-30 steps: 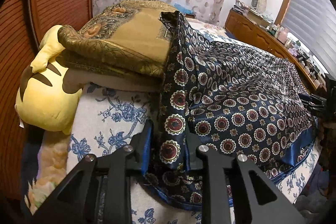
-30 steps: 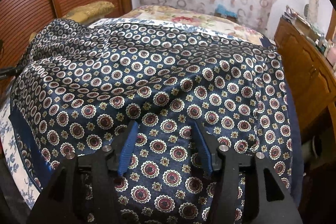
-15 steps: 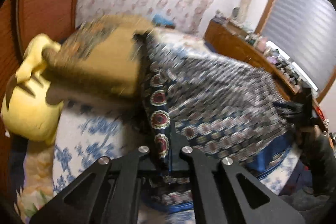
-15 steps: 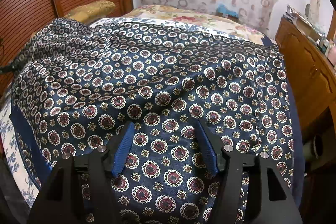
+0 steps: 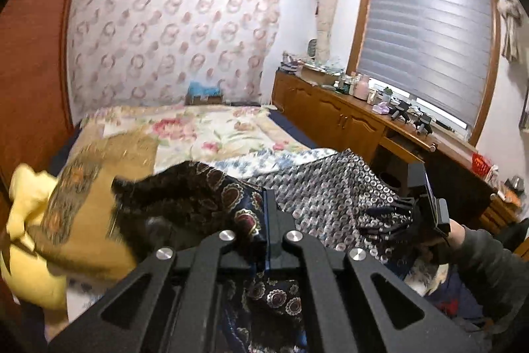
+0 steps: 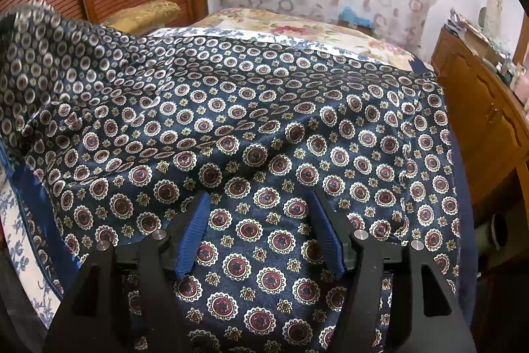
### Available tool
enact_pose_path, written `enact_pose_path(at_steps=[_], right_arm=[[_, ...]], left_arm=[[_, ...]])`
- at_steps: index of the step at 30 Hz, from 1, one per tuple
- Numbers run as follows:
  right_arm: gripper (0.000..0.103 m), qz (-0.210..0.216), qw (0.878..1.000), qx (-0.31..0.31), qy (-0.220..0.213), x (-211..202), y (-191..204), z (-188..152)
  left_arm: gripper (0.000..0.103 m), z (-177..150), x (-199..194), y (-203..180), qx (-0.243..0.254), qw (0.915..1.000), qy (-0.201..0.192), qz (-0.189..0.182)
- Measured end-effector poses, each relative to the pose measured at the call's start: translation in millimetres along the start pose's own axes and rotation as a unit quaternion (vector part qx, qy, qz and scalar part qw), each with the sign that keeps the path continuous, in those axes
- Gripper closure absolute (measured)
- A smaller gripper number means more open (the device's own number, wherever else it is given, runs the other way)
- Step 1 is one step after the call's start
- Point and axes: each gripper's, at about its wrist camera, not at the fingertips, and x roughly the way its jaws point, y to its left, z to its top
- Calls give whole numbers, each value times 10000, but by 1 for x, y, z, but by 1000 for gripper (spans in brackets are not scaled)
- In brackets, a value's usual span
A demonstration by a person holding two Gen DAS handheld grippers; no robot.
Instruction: Fold small clothes
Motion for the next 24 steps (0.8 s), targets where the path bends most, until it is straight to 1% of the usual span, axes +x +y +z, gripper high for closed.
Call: enact_pose_path(at_steps=[2,5,9,15,20,22,23,24], right_arm=[[40,30,9999,112,-19,-5,-3,-2],[41,156,9990,350,-224,-25,-12,-6],[41,79,9971,517,-555,-59,-26,-12],[41,-200,9944,618,-835,-96,-43,-16],[41,-244,9923,718,-977,-113,-51,-21],[41,-233,9918,757,-1002,-115,-52,-22],[41,-228,9916,770,-1011,-116,-53,-23],[41,-229,9915,780,-1013,-116,-53,-23]], left_arm=[[103,10,10,-10,88,9999,21,-105],[103,25,22,-26,259,9995,48,-188],[103,41,34,-49,445,9982,56,-390],[103,64,55,-86,688,9952,101,-687],[103,76,81,-118,941,9914,291,-862],[103,77,96,-134,1052,9883,499,-988],[102,76,103,-140,1097,9859,639,-1087],[96,74,109,-146,1128,9841,742,-1156]])
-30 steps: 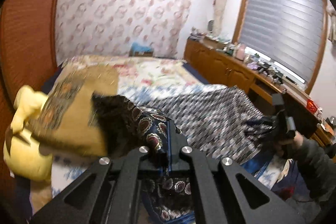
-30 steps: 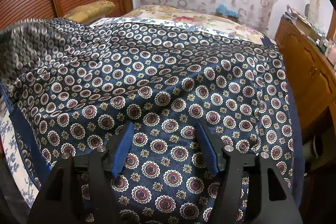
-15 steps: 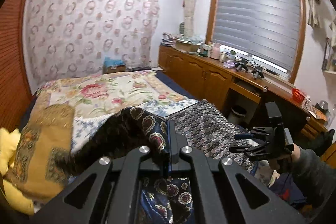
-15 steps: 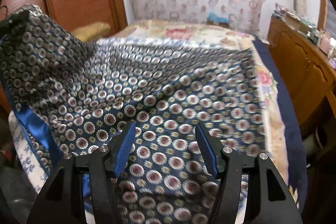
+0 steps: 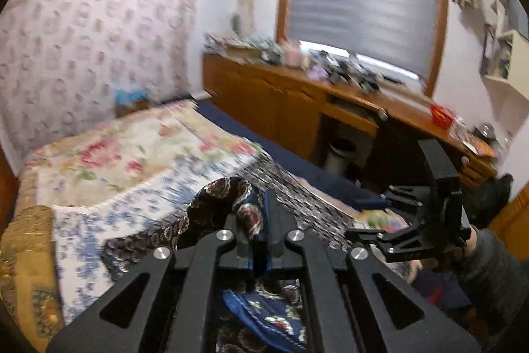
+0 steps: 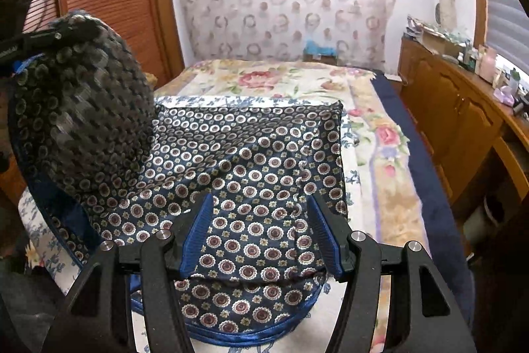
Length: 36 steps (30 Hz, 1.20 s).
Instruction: Fold small clothes
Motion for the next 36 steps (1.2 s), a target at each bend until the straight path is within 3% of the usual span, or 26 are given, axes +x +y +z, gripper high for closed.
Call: enact_pose_path(at_steps=[1,3,6,11,17,29,36], right_arm=[[41,1,10000,5,4,0,0,-1],[41,-6,10000,11,7,1,0,-2],[41,17,10000,51,-2,2,1,-3],[41,44,9999,71,-76,0,3,2],[41,197,9998,-47,-37,10,16,8],[41,717,9949,-631,322,64,87,23],[41,1151,9852,-1130,573,99,142,36]], left_arm=[[93,-1,3,-3,38,10000,45,-41],[75,-3,4,-10,97,9999,58,-96],[69,-5,-5,-15,151,9999,-32,-21],[66,-15,-24,-3,37,9997,-164,161],[64,-50,-47,31,-224,9979,-223,560],[61,-126,-76,99,-897,9857,-118,1422],[59,-156,-90,127,-1282,9772,-104,1690]])
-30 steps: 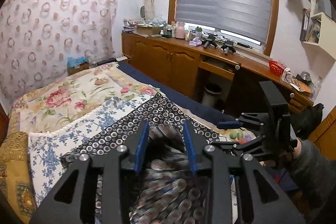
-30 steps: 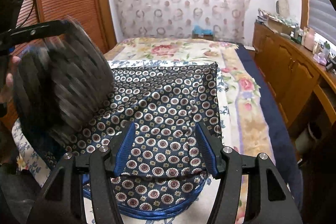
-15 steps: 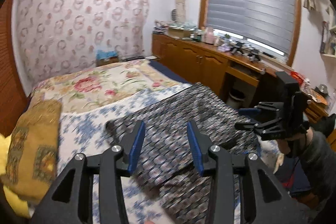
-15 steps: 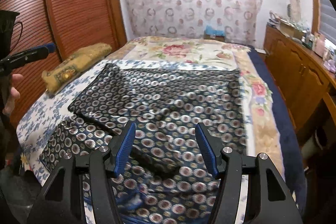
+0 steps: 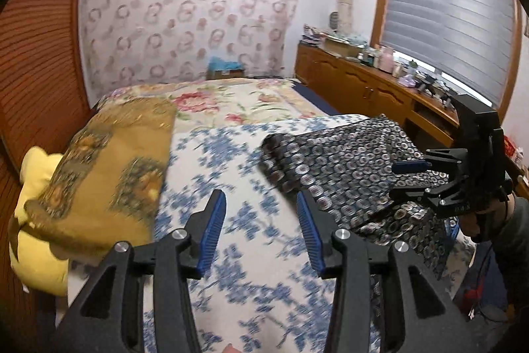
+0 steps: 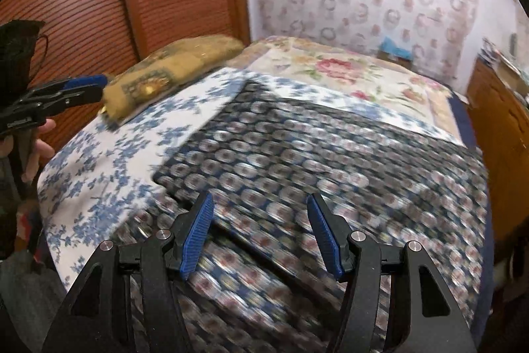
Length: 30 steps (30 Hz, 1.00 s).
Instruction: Fold small clothes
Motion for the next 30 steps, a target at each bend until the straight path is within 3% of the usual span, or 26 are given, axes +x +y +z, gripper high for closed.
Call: enact_pose_path(at_steps=[11,19,22,24,30], right_arm=[[41,538,9952,-659,475,47,60,23],[41,254,9928,-955,683,63,75,22],[61,179,9918,-1003,775,68,70,22],[93,267,9917,-1009,749,66,66,22],[99,182,9957,-844,343,42,46,33]], left_arm=[[57,-23,-4,19,-141,9997,41,179],[55,-30,-3,23,-250,9996,64,109],[55,-32,-1,20,-234,9997,87,76],[55,-33,-1,17,-211,9997,105,45],[55,-34,2,9,-151,9998,154,-53]])
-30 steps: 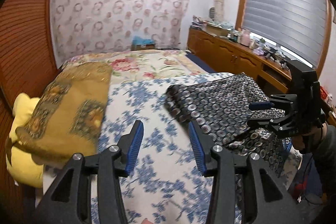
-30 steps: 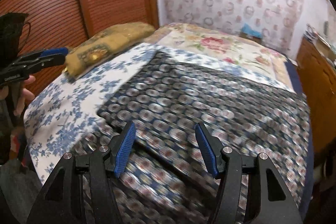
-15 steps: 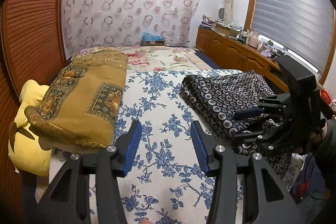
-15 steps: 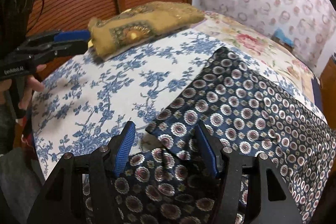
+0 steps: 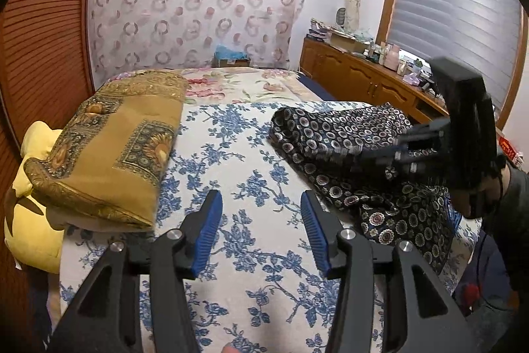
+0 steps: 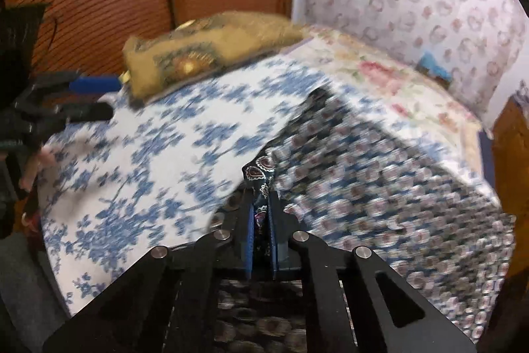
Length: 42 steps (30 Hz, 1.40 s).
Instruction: Fold small clothes
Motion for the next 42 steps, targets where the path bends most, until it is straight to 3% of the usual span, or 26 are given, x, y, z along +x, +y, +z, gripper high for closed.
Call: enact_pose_path(at_steps=[8,15,22,23,26,31,35,42], right_arm=[[100,-919,9940,444,-402,-39,-80,14],[100,-1703,9815,858,-166,-41,-159,21],[100,-2415,9633,1169,18,-36,-198,13],[99,-2584,9576,1269,79,-36,-203,10],[72,-2789,9504,1368,151,-40,-206,-1],[67,-2466,9566,1554,-16,-68,-189,-28],[67,-2004,9678,1521,-114,-86,-152,-59],[67,-1368,9778,1581,115,-90,-98,-119]], left_arm=[[55,-1,2,-14,97,9998,41,-189],[55,-1,6,-28,164,9991,119,-374],[54,-9,15,-43,252,9977,264,-564],[54,-10,16,-46,272,9975,283,-584],[54,-12,19,-55,324,9969,326,-636],[54,-14,24,-66,335,9966,376,-645],[54,-16,29,-70,287,9965,437,-653],[54,-22,40,-78,318,9957,603,-627]])
